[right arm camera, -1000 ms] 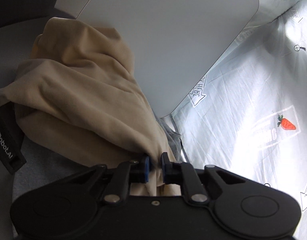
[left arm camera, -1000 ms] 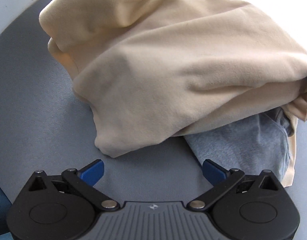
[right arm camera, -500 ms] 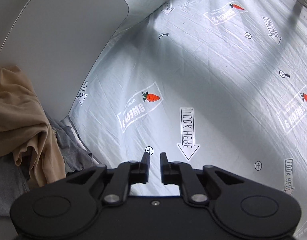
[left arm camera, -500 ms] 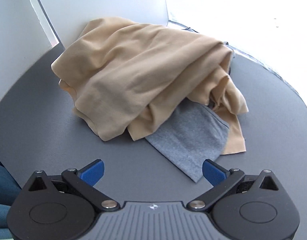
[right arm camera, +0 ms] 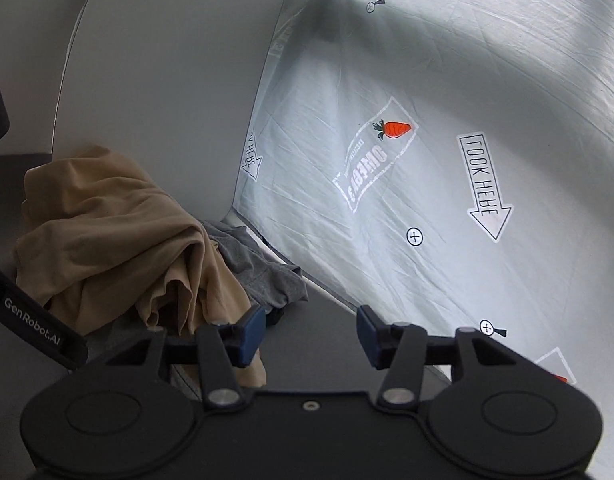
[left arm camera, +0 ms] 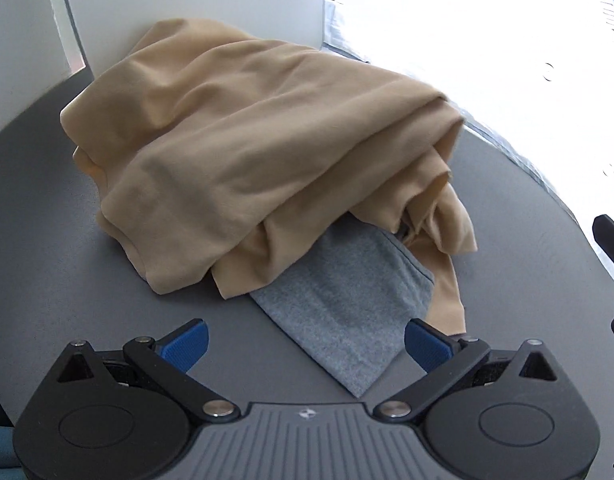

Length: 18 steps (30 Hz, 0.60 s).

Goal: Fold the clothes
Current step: 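Grasp the beige shirt with the right gripper and pull it off the grey garment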

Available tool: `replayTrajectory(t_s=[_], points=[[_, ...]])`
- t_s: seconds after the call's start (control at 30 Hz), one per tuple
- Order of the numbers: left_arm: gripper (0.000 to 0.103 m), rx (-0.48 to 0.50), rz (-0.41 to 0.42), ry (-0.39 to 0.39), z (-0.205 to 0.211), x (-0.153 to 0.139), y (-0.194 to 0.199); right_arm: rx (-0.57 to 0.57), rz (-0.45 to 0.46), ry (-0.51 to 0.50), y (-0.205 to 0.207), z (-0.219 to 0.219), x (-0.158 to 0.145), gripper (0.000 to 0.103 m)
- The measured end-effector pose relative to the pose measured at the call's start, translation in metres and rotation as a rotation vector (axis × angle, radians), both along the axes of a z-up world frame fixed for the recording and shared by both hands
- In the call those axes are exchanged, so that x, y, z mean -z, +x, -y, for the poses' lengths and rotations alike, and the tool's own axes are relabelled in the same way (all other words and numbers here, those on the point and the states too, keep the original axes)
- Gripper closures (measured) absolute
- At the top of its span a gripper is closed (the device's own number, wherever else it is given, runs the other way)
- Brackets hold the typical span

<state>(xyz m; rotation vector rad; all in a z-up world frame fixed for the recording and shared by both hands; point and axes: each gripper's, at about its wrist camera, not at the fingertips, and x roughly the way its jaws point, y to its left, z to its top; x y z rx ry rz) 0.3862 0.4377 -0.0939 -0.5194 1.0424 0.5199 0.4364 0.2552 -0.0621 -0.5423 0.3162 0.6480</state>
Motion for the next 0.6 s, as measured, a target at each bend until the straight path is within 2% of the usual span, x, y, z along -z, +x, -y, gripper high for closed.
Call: replayTrajectory(t_s=[0.1, 0.2, 0.3, 0.4, 0.43, 0.47, 0.53, 0.6], points=[[0.0, -0.04, -0.027, 0.033, -0.029, 0.011, 0.008, -0.062, -0.055, -0.012, 0.017, -0.045, 0.01, 0.047], [0.0, -0.072, -0.046, 0.051, -0.054, 0.021, 0.015, -0.111, -0.073, -0.089, 0.029, -0.086, 0.031, 0.044], [0.0, -0.094, -0.044, 0.027, -0.075, 0.031, 0.018, -0.154, -0.069, -0.187, 0.038, -0.124, 0.056, 0.044], [0.0, -0.113, -0.051, 0.002, -0.089, 0.04, 0.019, -0.15, -0.109, -0.227, 0.046, -0.146, 0.073, 0.044], [0.0, -0.117, -0.053, -0.004, -0.092, 0.042, 0.019, -0.144, -0.112, -0.218, 0.047, -0.15, 0.074, 0.046], [0.0, -0.12, -0.054, -0.009, -0.094, 0.043, 0.018, -0.138, -0.115, -0.209, 0.048, -0.153, 0.075, 0.056], [0.0, -0.126, -0.054, -0.017, -0.096, 0.044, 0.016, -0.104, -0.114, -0.175, 0.05, -0.156, 0.074, 0.086], [0.0, -0.133, -0.056, -0.017, -0.096, 0.043, 0.013, -0.057, -0.126, -0.125, 0.052, -0.152, 0.069, 0.087]])
